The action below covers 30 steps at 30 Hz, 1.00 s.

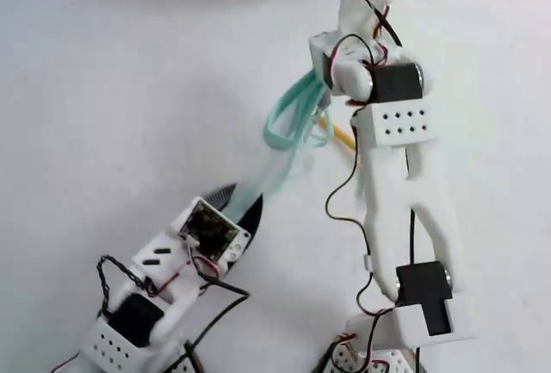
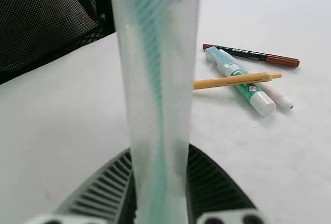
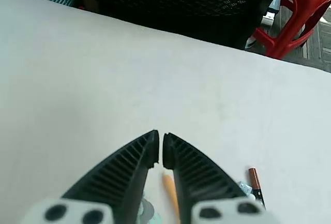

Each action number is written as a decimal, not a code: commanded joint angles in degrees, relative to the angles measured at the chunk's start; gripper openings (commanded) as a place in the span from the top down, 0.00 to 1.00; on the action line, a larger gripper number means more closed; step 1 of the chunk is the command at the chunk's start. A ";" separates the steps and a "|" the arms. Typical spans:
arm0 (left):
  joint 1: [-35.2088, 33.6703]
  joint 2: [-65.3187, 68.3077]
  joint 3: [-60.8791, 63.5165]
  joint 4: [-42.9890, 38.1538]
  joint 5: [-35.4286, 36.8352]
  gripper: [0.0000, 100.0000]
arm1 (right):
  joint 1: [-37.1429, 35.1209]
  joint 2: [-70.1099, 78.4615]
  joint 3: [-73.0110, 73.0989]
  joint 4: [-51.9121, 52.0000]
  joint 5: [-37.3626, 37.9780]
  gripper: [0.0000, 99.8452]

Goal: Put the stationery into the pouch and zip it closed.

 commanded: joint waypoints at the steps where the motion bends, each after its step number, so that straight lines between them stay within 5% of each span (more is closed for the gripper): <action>1: -3.30 -0.84 -2.46 1.05 5.54 0.79 | -2.77 -0.57 -1.32 2.86 0.97 0.98; 4: -6.11 -0.84 -5.19 1.23 10.55 0.76 | -5.14 -0.57 -1.23 5.23 0.97 0.98; 23: -6.73 -0.84 -8.79 4.31 10.02 0.76 | -14.99 -6.37 -0.97 10.42 0.88 0.98; 30: -6.73 -0.84 -8.79 3.96 9.93 0.89 | -16.04 -5.85 -0.97 11.21 0.88 0.98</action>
